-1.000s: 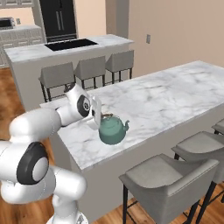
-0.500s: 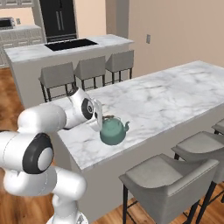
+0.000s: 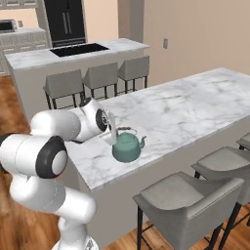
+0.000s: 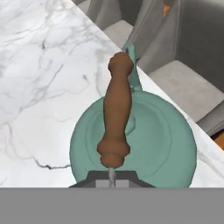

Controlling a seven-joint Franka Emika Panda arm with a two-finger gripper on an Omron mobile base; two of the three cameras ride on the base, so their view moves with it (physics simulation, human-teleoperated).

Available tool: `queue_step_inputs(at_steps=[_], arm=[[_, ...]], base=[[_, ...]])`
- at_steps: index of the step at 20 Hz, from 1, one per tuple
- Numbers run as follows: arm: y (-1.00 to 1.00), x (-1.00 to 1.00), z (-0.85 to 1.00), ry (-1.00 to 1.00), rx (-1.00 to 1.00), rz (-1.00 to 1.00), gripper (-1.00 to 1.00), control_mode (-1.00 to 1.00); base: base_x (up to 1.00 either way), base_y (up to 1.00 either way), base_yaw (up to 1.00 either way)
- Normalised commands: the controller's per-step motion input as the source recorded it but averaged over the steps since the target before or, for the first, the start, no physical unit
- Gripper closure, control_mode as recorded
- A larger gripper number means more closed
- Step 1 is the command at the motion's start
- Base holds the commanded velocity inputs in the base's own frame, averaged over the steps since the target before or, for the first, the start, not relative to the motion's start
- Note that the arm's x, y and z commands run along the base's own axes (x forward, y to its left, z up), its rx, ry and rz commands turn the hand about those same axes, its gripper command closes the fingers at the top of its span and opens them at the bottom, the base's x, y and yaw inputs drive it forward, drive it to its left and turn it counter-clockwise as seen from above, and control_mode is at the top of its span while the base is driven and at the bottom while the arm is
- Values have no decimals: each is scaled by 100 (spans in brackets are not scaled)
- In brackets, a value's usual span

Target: The kettle is done boiling. Turn off the stove, then wait for 300 timesteps before moving the kettle to the dining table.

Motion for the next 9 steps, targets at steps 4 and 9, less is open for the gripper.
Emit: queue_step_inputs(at_steps=[4,9], arm=[[0,17,-20,4,0,3,-100,-100],[1,0,-5,3,0,0,-100,-100]], base=[[0,0,0],[0,0,0]])
